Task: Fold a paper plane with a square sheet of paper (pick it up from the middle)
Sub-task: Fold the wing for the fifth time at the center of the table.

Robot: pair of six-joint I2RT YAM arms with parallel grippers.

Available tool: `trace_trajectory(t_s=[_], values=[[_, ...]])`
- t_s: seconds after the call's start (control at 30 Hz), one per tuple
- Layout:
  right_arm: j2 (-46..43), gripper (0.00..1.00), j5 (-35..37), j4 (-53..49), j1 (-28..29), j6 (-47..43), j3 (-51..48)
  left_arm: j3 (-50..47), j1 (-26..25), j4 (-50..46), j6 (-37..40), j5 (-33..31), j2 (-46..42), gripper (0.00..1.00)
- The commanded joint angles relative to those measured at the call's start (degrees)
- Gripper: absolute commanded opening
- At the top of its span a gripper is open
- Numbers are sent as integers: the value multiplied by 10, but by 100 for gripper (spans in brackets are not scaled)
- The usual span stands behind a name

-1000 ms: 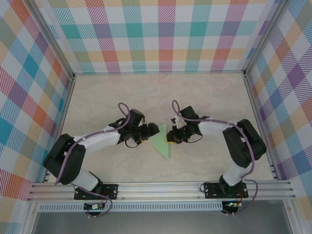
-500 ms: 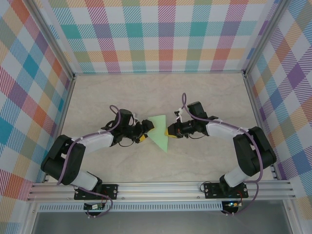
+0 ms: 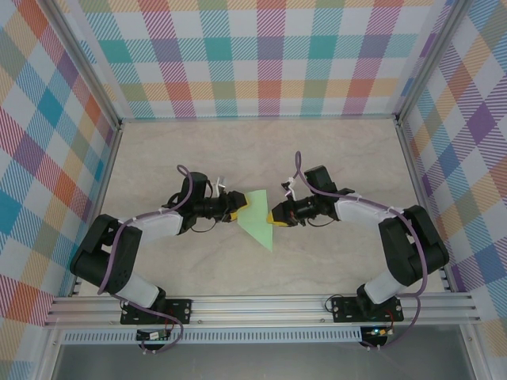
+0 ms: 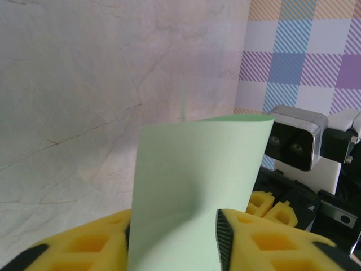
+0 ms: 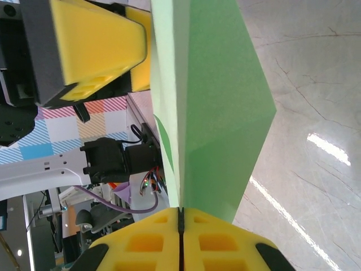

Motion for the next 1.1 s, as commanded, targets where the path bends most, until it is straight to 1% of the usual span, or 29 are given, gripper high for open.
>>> trace_trajectory(t_s=[0.0,0.2,0.27,0.3,0.43,0.5,0.6,0.67,0.73,0.8,0.83,0.9,1.0,1.07], values=[[20,8,-12,-14,-4,-25,11,3,6,-23,33,15,-19,30],[54,11,1,-12,-4,-21,15,3,1,-46,42,-4,-11,10],[59,17,22,-23,-4,-24,16,2,-4,-61,42,-29,-10,5],[61,18,32,-29,-4,-27,17,3,-8,-67,43,-41,-9,3],[81,27,76,-59,-4,-35,26,4,-33,-86,43,-97,7,1],[85,37,115,-86,-4,-42,30,2,-48,-90,36,-129,20,1],[65,43,190,-119,-4,-42,26,2,-67,-89,28,-159,35,0],[36,48,233,-127,-4,-40,15,4,-80,-98,26,-182,38,0],[9,49,254,-131,-3,-43,6,8,-89,-110,30,-198,38,0],[-26,49,253,-116,2,-49,-11,11,-96,-117,29,-208,36,0],[-47,48,259,-105,10,-53,-22,12,-99,-120,28,-214,34,0],[-91,48,300,-74,35,-57,-49,16,-104,-130,29,-222,33,0],[-156,49,415,-38,104,-71,-90,24,-106,-136,30,-220,41,0],[-181,51,490,-8,172,-100,-112,26,-107,-137,29,-218,44,0]])
